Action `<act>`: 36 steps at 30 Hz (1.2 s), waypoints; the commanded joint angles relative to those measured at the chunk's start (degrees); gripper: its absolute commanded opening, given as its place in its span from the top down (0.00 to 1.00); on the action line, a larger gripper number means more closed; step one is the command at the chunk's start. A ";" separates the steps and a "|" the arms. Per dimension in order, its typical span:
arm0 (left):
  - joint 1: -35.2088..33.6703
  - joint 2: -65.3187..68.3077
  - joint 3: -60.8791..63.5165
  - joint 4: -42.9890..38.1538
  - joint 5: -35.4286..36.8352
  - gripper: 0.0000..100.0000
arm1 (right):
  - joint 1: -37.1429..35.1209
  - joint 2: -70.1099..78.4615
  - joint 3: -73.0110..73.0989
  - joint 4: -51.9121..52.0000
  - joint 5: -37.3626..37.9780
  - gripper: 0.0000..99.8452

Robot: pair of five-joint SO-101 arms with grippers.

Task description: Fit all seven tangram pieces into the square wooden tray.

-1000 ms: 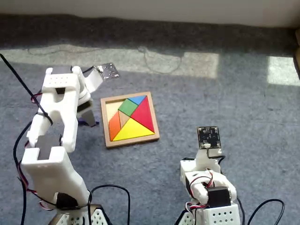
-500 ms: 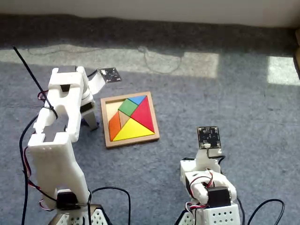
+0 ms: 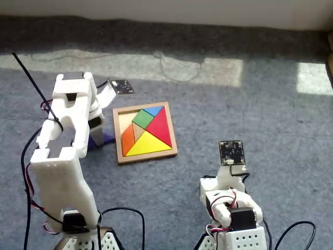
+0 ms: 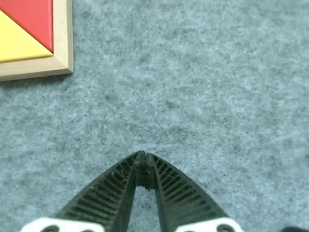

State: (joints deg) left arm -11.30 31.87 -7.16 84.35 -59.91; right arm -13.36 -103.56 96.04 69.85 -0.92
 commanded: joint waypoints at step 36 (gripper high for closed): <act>-0.40 -22.64 -0.75 5.19 23.30 0.93 | 0.66 -0.31 8.75 0.22 -0.35 0.99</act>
State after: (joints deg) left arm -11.74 14.73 -6.99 89.10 -39.60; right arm -13.36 -103.56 96.04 69.85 -0.92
